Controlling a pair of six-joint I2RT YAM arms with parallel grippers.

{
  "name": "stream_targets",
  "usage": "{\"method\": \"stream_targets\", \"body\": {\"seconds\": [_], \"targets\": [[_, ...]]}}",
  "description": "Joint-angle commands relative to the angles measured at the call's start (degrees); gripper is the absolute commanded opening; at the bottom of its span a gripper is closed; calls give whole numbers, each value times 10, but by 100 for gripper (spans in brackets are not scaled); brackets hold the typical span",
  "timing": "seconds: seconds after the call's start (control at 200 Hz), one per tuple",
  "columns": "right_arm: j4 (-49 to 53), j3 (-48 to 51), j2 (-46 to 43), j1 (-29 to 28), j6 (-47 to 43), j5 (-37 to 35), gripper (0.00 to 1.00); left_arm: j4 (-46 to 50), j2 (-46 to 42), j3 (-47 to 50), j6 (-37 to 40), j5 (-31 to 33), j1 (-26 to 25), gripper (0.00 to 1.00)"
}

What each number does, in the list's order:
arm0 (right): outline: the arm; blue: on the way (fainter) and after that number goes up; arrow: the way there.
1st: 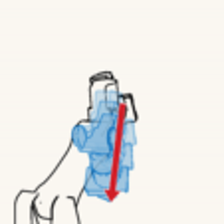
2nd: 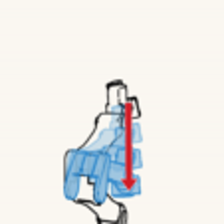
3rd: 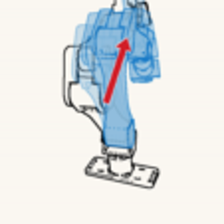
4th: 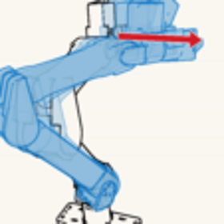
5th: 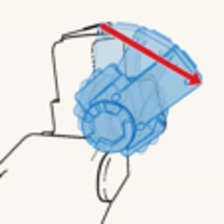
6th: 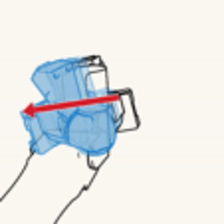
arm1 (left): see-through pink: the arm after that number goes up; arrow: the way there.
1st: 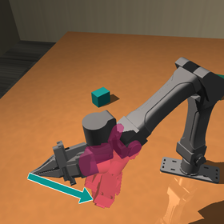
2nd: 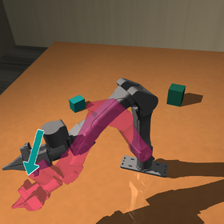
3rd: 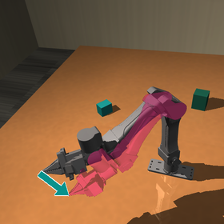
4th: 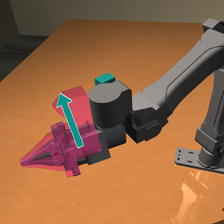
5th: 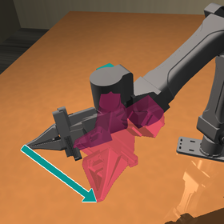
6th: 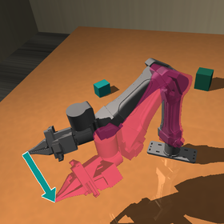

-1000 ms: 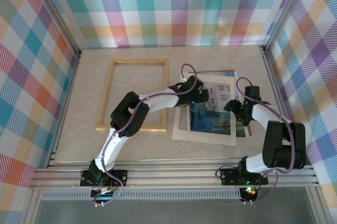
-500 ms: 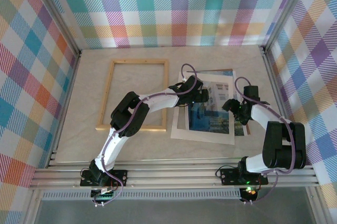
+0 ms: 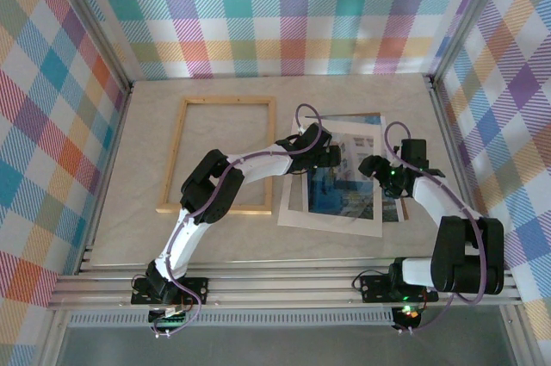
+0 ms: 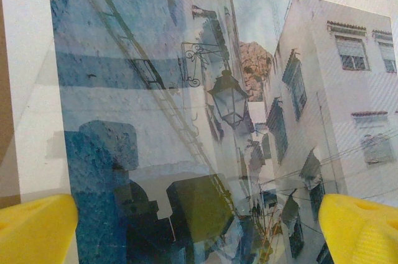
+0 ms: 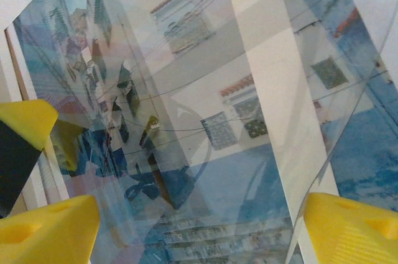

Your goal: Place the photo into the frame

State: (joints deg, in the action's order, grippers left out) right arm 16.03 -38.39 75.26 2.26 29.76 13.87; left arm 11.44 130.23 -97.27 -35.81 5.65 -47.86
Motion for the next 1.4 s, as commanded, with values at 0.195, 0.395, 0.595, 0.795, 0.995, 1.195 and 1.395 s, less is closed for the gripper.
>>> {"method": "stream_targets", "body": {"seconds": [0.195, 0.395, 0.595, 0.795, 0.995, 1.195, 1.395], "targets": [[30, 0, 44, -9, 89, 27, 82, 31, 32, 19, -22, -39, -6, 100], [-2, 24, 29, -9, 119, 29, 80, 29, 32, 18, -22, -39, -6, 100], [7, 13, -15, -9, 86, 11, 66, 34, 33, 16, -20, -39, -6, 100], [42, -31, -26, -9, 55, -4, 42, 40, 30, 1, -12, -38, -5, 100], [56, -71, -13, -9, 31, -8, 14, 79, 9, -26, 4, -44, 1, 100], [94, -140, -5, -9, -15, -3, 0, 125, -41, -57, 46, -59, 37, 100], [132, -236, 25, -9, -45, 54, 0, 182, -112, -47, 105, -40, 108, 100]]}}
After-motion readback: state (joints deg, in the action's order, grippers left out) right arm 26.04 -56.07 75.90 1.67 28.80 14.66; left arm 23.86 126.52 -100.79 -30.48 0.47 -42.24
